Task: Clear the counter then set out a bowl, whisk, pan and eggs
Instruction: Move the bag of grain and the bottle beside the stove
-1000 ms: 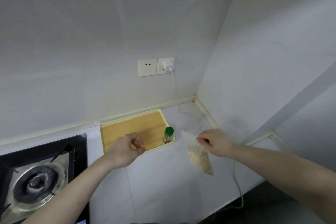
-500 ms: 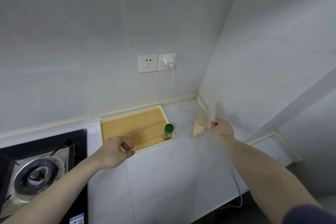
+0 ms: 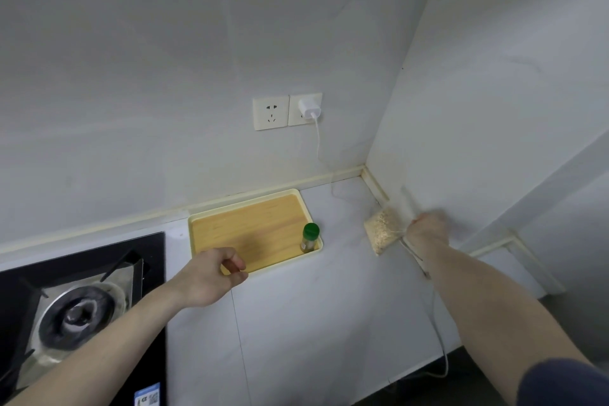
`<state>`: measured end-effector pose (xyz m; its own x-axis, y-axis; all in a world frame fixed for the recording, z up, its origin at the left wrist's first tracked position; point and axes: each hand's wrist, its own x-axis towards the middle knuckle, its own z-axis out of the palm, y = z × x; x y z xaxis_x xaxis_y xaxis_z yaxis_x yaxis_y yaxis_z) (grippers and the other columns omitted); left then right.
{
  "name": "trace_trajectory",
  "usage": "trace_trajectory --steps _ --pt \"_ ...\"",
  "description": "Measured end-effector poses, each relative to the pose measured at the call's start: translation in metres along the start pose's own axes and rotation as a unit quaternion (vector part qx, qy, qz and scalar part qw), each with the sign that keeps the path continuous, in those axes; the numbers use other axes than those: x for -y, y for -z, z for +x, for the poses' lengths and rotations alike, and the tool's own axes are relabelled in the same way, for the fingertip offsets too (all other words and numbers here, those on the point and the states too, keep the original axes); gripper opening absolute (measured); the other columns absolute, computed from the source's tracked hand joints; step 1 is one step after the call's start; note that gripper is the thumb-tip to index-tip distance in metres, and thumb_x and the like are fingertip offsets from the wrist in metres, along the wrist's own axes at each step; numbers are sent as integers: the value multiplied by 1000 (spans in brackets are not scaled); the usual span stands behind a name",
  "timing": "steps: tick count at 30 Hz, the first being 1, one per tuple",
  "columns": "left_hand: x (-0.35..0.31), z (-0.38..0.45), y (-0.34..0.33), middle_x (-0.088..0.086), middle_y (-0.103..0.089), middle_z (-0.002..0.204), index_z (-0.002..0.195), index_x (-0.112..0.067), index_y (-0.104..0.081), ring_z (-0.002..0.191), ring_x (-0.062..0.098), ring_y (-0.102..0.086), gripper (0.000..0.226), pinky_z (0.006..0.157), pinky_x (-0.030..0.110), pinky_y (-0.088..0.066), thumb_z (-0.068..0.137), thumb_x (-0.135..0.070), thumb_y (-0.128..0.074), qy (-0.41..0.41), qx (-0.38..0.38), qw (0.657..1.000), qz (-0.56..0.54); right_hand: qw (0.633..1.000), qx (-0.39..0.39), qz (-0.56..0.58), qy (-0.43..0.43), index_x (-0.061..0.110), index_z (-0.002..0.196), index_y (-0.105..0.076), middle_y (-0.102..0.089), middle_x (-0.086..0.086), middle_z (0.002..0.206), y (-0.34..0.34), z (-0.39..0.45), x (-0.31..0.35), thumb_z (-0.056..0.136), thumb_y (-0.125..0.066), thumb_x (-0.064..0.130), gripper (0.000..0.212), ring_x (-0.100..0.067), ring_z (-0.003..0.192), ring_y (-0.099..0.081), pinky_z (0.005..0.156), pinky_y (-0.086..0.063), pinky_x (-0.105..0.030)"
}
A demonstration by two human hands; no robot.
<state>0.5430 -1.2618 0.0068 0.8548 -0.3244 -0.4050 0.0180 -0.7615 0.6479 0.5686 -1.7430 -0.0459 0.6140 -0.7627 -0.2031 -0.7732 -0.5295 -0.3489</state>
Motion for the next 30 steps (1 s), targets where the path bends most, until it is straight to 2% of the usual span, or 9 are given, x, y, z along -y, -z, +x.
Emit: trace_trajectory --steps 3,5,9,14,17,19,21,26,30 --pt "-4 2 -1 -17 -69 102 95 -33 -68 81 6 -66 7 69 16 -46 91 -38 -72 -5 3 1000 -1 1000 -24 2 17 11 136 -60 -57 -17 140 -2 -14 3 93 -64 28 46 -38 131 -51 104 -45 -45" --pt "-6 3 -1 -17 -69 103 95 -33 -68 82 7 -66 7 70 17 -47 91 -37 -71 -6 2 1000 -5 997 -57 10 52 20 140 -58 -50 -13 145 -10 -27 11 93 -62 22 47 -38 131 -44 104 -42 -45" --pt "-10 -4 -4 -15 -70 102 96 -33 -69 81 11 -69 7 73 22 -52 91 -37 -72 -7 -12 999 -29 955 -99 219 175 18 121 -70 -60 -10 126 -44 -80 40 85 -61 0 41 -37 109 -57 92 -52 -45" --pt "-5 -36 -6 -20 -71 97 91 -34 -67 74 4 -66 5 73 18 -52 91 -35 -71 -19 -83 996 -17 887 3 368 278 28 111 -68 -55 12 116 -64 -190 99 89 -58 -4 40 -8 94 -58 82 -54 -27" --pt "24 -72 0 -21 -68 96 93 -34 -65 76 0 -64 8 73 17 -49 90 -34 -72 12 -131 991 7 856 161 304 387 33 111 -68 -61 18 117 -78 -249 130 92 -62 6 34 -3 98 -59 80 -48 -17" --pt "44 -96 5 -20 -64 96 97 -36 -64 79 0 -64 13 76 21 -51 88 -34 -72 33 -151 988 19 831 288 213 425 36 121 -66 -58 20 123 -82 -279 144 95 -63 20 31 0 108 -57 86 -46 -17" --pt "67 -125 11 -18 -61 100 100 -38 -63 82 2 -64 18 80 26 -54 86 -34 -73 60 -172 983 17 796 367 136 461 35 131 -62 -53 20 125 -84 -307 158 96 -63 29 35 -4 117 -55 93 -45 -20" --pt "118 -212 19 -21 -51 117 110 -35 -63 99 3 -62 27 92 26 -51 84 -33 -70 137 -253 958 7 708 431 55 557 37 138 -55 -47 23 136 -88 -382 179 97 -63 35 42 -1 128 -47 111 -40 -26" --pt "151 -280 23 -22 -46 126 119 -36 -60 108 3 -55 33 95 22 -46 88 -34 -71 185 -305 934 -8 660 442 25 607 37 143 -50 -42 28 141 -84 -444 188 98 -62 37 46 4 124 -44 106 -36 -20"
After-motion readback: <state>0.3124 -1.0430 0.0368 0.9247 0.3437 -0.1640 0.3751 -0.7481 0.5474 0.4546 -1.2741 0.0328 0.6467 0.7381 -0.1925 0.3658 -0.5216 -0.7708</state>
